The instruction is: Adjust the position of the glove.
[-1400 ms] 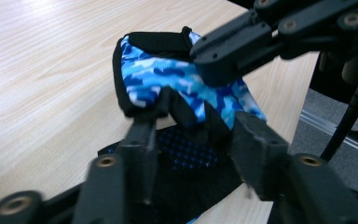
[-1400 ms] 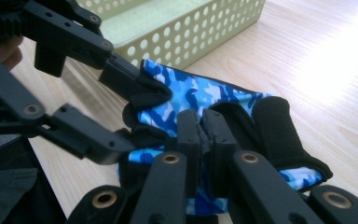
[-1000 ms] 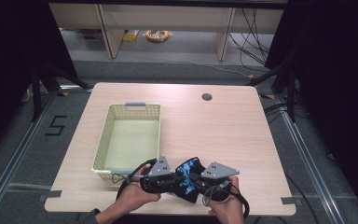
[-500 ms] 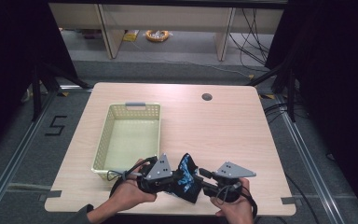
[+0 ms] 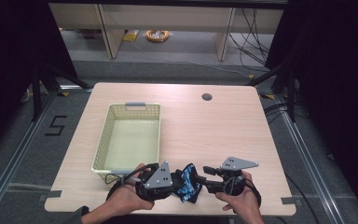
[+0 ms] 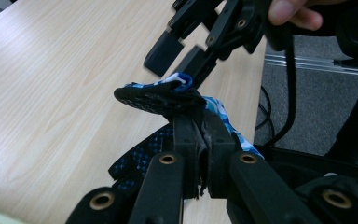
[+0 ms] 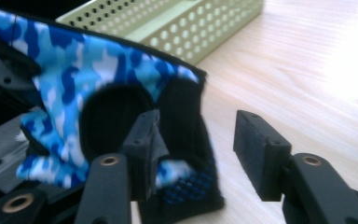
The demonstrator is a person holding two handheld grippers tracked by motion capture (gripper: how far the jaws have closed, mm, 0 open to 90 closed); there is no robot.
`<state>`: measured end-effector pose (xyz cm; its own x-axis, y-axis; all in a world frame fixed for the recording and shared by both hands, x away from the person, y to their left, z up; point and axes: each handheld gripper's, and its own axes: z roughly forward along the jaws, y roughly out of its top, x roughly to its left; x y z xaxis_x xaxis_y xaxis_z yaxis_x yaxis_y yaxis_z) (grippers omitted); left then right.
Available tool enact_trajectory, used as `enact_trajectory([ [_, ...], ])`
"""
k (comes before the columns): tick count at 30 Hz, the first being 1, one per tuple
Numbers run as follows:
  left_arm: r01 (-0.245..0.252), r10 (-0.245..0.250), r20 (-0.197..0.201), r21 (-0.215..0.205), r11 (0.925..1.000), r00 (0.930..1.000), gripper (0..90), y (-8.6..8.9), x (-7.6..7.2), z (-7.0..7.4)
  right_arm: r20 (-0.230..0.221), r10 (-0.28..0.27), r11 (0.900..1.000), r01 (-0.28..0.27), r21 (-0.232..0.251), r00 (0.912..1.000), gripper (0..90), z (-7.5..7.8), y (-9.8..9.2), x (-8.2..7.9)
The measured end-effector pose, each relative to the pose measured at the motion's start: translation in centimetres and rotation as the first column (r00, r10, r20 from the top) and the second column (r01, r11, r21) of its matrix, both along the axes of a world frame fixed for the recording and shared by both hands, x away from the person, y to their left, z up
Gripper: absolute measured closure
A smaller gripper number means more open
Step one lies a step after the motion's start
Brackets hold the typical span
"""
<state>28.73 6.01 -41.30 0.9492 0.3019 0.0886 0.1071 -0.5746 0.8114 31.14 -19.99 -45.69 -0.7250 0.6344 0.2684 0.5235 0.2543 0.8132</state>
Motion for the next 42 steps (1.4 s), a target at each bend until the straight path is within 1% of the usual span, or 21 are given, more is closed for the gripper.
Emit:
enact_trajectory([
  [1,-0.003,0.003,-0.005,-0.004,1.0,1.0,85.6,0.0,-0.1,0.0,-0.029,0.048,0.999,-0.048,0.007,0.9984,42.7,-0.3,0.2,0.4],
  [3,0.012,-0.012,-0.007,0.009,0.9999,0.9999,85.5,0.1,-0.2,0.2,-0.052,0.098,0.995,-0.096,0.04,0.9938,43.1,-0.7,0.3,0.9],
  [4,0.015,-0.015,0.008,-0.001,0.9999,0.9999,85.5,0.0,-0.2,0.0,-0.091,0.118,0.991,-0.111,0.08,0.9889,44.3,-0.9,0.6,0.9],
  [6,0.003,-0.003,-0.007,-0.008,1.0,1.0,85.4,0.0,-0.4,-0.2,-0.064,0.149,0.988,-0.145,0.06,0.9868,54.8,-1.1,0.7,1.1],
  [7,0.014,-0.014,-0.003,-0.001,0.9999,0.9999,85.4,0.0,-0.3,-0.2,-0.09,0.174,0.983,-0.167,0.077,0.9807,56.8,-1.1,1.0,0.9],
  [8,0.016,-0.016,0.003,-0.006,0.9998,0.9999,85.4,0.1,-0.2,-0.3,-0.071,0.195,0.979,-0.191,0.069,0.9782,62.0,-1.1,1.0,1.0],
  [11,0.02,-0.02,-0.006,0.009,0.9998,0.9998,85.4,0.3,0.0,-0.2,-0.085,0.215,0.974,-0.208,0.088,0.9728,76.4,-1.0,1.1,0.8],
  [15,-0.001,0.001,-0.006,0.013,0.9999,1.0,85.4,0.4,0.4,-0.5,-0.076,0.19,0.98,-0.185,0.069,0.9788,85.3,-1.0,0.9,0.8],
  [17,-0.013,0.014,-0.03,0.015,0.9998,0.9995,85.5,0.4,0.8,-0.7,-0.061,0.189,0.982,-0.188,0.026,0.9801,85.3,-0.9,0.8,0.8],
  [18,-0.009,0.01,-0.043,0.019,0.9998,0.999,85.5,0.4,1.1,-0.9,-0.093,0.188,0.981,-0.183,0.061,0.9778,85.4,-0.9,1.0,0.5],
  [19,0.002,0.0,-0.049,0.03,0.9995,0.9988,85.6,0.5,1.4,-0.9,-0.075,0.19,0.982,-0.188,0.03,0.9789,85.0,-0.9,0.9,0.4],
  [20,0.005,-0.003,-0.073,0.023,0.9997,0.9974,85.7,0.4,1.6,-1.1,-0.096,0.194,0.981,-0.193,0.026,0.9763,84.4,-0.8,1.1,0.1],
  [21,0.012,-0.009,-0.092,0.027,0.9996,0.9957,85.9,0.5,1.8,-1.2,-0.069,0.196,0.98,-0.196,0.006,0.9781,83.4,-0.8,1.1,-0.5],
  [24,0.047,-0.047,-0.135,0.0,0.9989,0.9898,85.8,0.6,1.8,-1.0,-0.067,0.203,0.979,-0.205,-0.012,0.9768,82.9,-0.6,1.1,-1.0],
  [28,0.094,-0.099,-0.194,-0.038,0.9949,0.976,85.8,0.8,1.6,-0.6,-0.067,0.157,0.987,-0.159,-0.023,0.9854,80.8,0.3,0.6,-2.0],
  [30,0.099,-0.1,-0.2,-0.018,0.995,0.9747,85.7,0.7,1.8,-0.7,-0.041,0.135,0.99,-0.136,-0.047,0.9901,80.9,0.6,0.2,-2.2],
  [31,0.101,-0.1,-0.211,-0.007,0.9949,0.9723,85.7,0.6,2.0,-0.9,-0.062,0.123,0.991,-0.126,-0.047,0.9905,80.8,0.7,0.1,-2.4],
  [34,0.111,-0.099,-0.226,0.044,0.9928,0.9691,85.7,0.3,2.8,-1.7,-0.055,0.081,0.993,-0.086,-0.081,0.9952,81.6,0.4,-0.2,-2.5],
  [35,0.119,-0.099,-0.238,0.071,0.9904,0.9662,85.7,0.2,3.2,-2.0,-0.05,0.088,0.991,-0.093,-0.1,0.9949,82.4,0.3,-0.3,-2.4],
  [38,0.128,-0.098,-0.278,0.093,0.9874,0.9556,85.6,0.2,3.9,-2.6,-0.055,0.084,0.985,-0.091,-0.143,0.995,86.1,-0.5,0.4,-2.2],
  [42,0.124,-0.092,-0.285,0.098,0.9874,0.9542,85.3,0.2,4.1,-2.5,-0.045,0.093,0.977,-0.1,-0.189,0.9946,88.2,-1.2,1.1,-1.5],
])
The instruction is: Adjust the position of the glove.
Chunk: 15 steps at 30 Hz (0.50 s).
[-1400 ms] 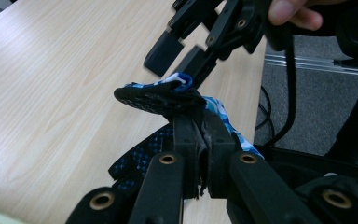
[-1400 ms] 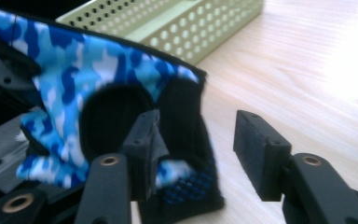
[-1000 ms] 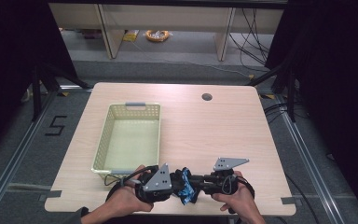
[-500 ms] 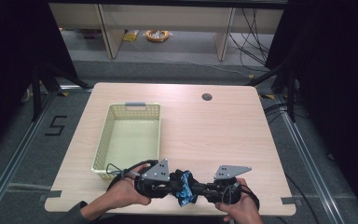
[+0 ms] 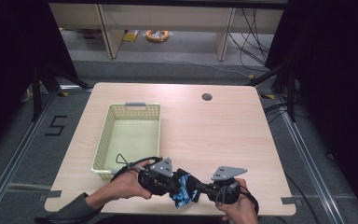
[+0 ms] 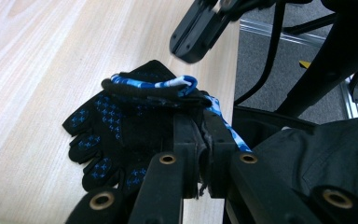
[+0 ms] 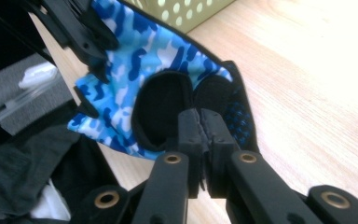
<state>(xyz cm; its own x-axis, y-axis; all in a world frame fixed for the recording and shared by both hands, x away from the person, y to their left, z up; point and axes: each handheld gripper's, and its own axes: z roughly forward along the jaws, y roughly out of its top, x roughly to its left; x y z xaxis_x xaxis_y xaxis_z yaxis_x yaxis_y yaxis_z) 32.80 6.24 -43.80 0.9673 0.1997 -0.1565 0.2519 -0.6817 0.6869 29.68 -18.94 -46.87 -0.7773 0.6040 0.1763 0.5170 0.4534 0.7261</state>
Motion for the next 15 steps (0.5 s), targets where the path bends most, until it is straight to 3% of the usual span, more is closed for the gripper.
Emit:
enact_trajectory([
  [2,-0.002,0.002,-0.003,0.015,0.9999,1.0,85.2,0.0,0.2,-0.1,0.003,-0.003,0.999,0.003,-0.037,1.0,88.1,-0.4,0.4,0.4],
  [6,-0.022,0.022,0.004,0.044,0.9988,0.9997,85.0,0.2,0.4,-0.4,-0.011,-0.01,0.998,0.009,-0.058,0.9999,85.1,-1.2,0.9,0.9],
  [12,-0.033,0.032,0.004,0.051,0.9981,0.9995,85.0,0.5,0.4,-0.9,-0.044,-0.087,0.996,0.085,-0.034,0.9953,72.4,-1.4,0.6,2.0],
  [14,-0.035,0.034,0.015,0.06,0.9976,0.9993,85.0,0.5,0.4,-1.0,-0.074,-0.115,0.993,0.115,-0.011,0.9906,64.4,-1.7,0.9,2.4],
  [15,-0.041,0.04,0.014,0.065,0.9971,0.9991,85.0,0.5,0.4,-1.1,-0.096,-0.105,0.994,0.102,-0.029,0.9899,63.9,-1.7,0.9,2.5],
])
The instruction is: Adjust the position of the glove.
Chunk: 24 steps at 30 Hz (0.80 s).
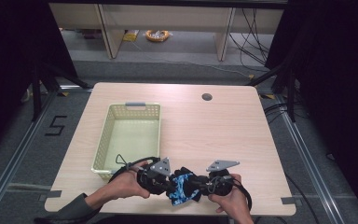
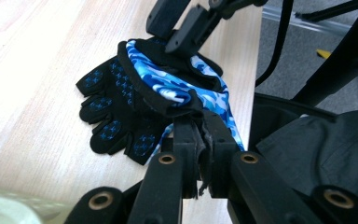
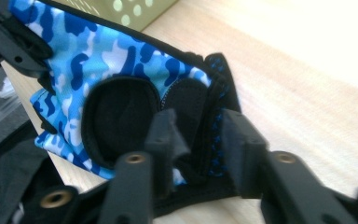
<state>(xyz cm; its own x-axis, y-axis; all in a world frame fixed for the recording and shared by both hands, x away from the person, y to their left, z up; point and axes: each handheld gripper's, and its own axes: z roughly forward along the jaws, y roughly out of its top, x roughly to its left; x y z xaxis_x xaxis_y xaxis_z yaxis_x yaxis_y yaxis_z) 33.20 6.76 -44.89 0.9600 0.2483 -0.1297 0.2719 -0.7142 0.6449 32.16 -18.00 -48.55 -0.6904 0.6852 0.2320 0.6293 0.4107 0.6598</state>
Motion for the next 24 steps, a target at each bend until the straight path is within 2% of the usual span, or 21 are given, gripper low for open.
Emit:
enact_trajectory([
  [1,0.002,-0.002,0.002,-0.001,1.0,1.0,85.0,0.0,0.0,0.0,0.004,-0.003,1.0,0.003,0.016,1.0,62.9,-0.3,0.3,0.1],
  [2,0.006,-0.006,0.006,0.0,1.0,1.0,85.1,0.0,0.0,-0.1,-0.011,0.006,1.0,-0.006,0.012,0.9999,62.2,-0.4,0.5,0.2],
  [4,0.007,-0.007,0.007,0.0,1.0,0.9999,85.2,0.0,0.0,-0.1,-0.054,0.026,0.999,-0.025,0.033,0.9982,59.9,-0.5,0.6,0.4],
  [5,0.007,-0.007,0.01,0.0,1.0,0.9999,85.3,0.0,0.0,-0.2,-0.103,0.022,0.997,-0.015,0.07,0.9944,61.2,-0.9,0.6,0.8],
  [6,0.004,-0.004,0.012,-0.001,1.0,0.9999,85.3,0.0,0.0,-0.2,-0.103,0.022,0.997,-0.015,0.07,0.9944,61.2,-0.9,0.6,0.8],
  [8,0.002,-0.002,0.015,-0.002,1.0,0.9999,85.2,0.1,0.0,-0.2,-0.115,0.027,0.996,-0.018,0.085,0.993,68.6,-1.1,0.4,1.0],
  [9,-0.001,0.002,0.013,-0.004,1.0,0.9999,85.3,0.1,-0.1,-0.2,-0.109,0.031,0.995,-0.021,0.098,0.9936,73.4,-1.2,0.3,1.1],
  [10,-0.002,0.002,0.019,0.002,1.0,0.9998,85.3,0.0,-0.1,-0.3,-0.125,0.036,0.993,-0.022,0.113,0.9915,79.1,-1.1,0.2,1.1],
  [11,0.002,-0.002,0.017,0.007,1.0,0.9999,85.4,0.0,-0.1,-0.3,-0.116,0.053,0.99,-0.037,0.138,0.9918,84.3,-1.1,0.1,1.1],
  [13,-0.012,0.012,0.014,-0.006,0.9999,0.9998,85.4,0.0,-0.2,-0.2,-0.107,0.056,0.988,-0.04,0.148,0.9927,85.6,-0.9,0.1,0.9],
  [14,-0.004,0.004,0.014,0.001,1.0,0.9999,85.4,0.1,-0.1,-0.1,-0.109,0.047,0.986,-0.029,0.166,0.9929,85.6,-0.8,0.1,0.8],
  [15,-0.009,0.009,0.027,0.001,1.0,0.9996,85.5,0.2,0.1,0.3,-0.137,0.034,0.985,-0.009,0.175,0.99,85.5,-0.4,0.0,0.5],
  [16,-0.015,0.015,0.03,-0.009,0.9998,0.9994,85.5,0.4,0.2,0.6,-0.112,0.037,0.977,-0.012,0.213,0.993,85.2,-0.3,-0.4,0.4],
  [17,-0.028,0.028,0.033,-0.022,0.9994,0.9991,85.5,0.4,0.3,0.9,-0.122,0.024,0.968,0.008,0.252,0.9923,84.7,-0.1,-0.7,0.0],
  [18,-0.039,0.04,0.042,-0.032,0.9987,0.9983,85.5,0.6,0.6,1.4,-0.114,0.013,0.965,0.018,0.263,0.9934,84.3,0.0,-0.9,-0.3],
  [20,-0.052,0.053,0.07,-0.015,0.9985,0.9962,85.6,0.6,1.3,2.2,-0.113,-0.009,0.958,0.041,0.284,0.9935,83.8,0.2,-1.6,-1.0],
  [21,-0.066,0.066,0.066,-0.007,0.9978,0.9956,85.7,0.4,1.5,2.4,-0.116,-0.029,0.95,0.063,0.305,0.9929,84.0,0.2,-1.9,-1.5],
  [23,-0.073,0.072,0.077,0.013,0.9972,0.9944,85.8,-0.1,2.1,2.5,-0.12,-0.042,0.948,0.078,0.308,0.9919,84.4,0.2,-2.0,-2.1],
  [24,-0.076,0.075,0.08,0.017,0.9969,0.994,85.8,-0.5,2.5,2.4,-0.167,-0.053,0.936,0.107,0.335,0.9845,84.7,0.2,-1.7,-2.6],
])
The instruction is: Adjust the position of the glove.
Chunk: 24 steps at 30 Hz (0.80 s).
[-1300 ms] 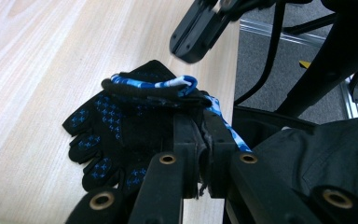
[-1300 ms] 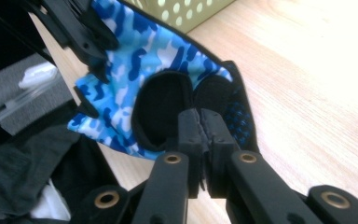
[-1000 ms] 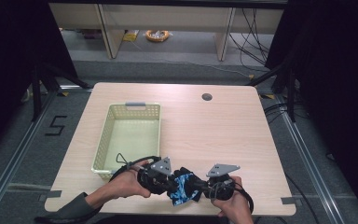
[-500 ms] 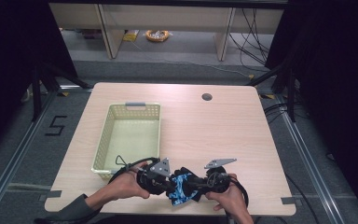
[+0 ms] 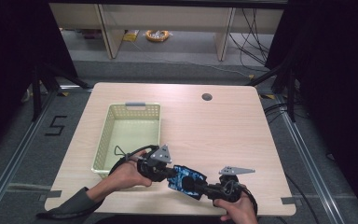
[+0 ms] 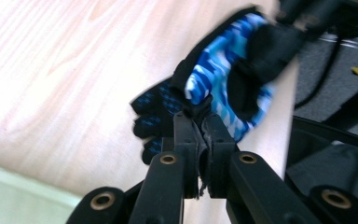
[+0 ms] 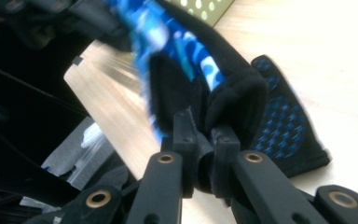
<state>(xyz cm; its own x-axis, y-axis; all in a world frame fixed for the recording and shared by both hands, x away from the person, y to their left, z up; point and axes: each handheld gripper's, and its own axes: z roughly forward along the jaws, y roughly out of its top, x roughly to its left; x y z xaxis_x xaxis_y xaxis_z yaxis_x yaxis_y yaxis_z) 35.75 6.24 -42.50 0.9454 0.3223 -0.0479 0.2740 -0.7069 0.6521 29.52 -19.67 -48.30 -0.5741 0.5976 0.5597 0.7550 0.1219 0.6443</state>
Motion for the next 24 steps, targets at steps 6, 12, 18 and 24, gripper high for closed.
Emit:
enact_trajectory([
  [6,-0.009,0.01,-0.014,0.038,0.9993,0.9999,85.9,-1.5,1.1,-0.4,0.034,-0.022,1.0,0.022,-0.015,0.9992,85.4,-1.0,0.1,-0.5],
  [12,-0.034,0.036,-0.02,0.083,0.996,0.9992,85.1,-1.9,0.9,-1.5,-0.018,-0.053,0.998,0.052,-0.019,0.9984,83.3,-2.3,-0.2,0.0],
  [18,-0.046,0.049,-0.016,0.126,0.9909,0.9987,80.7,-2.1,0.8,-2.2,-0.035,-0.06,0.994,0.057,-0.088,0.9976,80.3,-3.1,0.0,0.2],
  [24,-0.062,0.061,0.01,0.155,0.986,0.9981,74.3,-2.1,0.5,-2.5,-0.015,-0.036,0.988,0.034,-0.147,0.9992,81.3,-2.9,0.1,0.2],
])
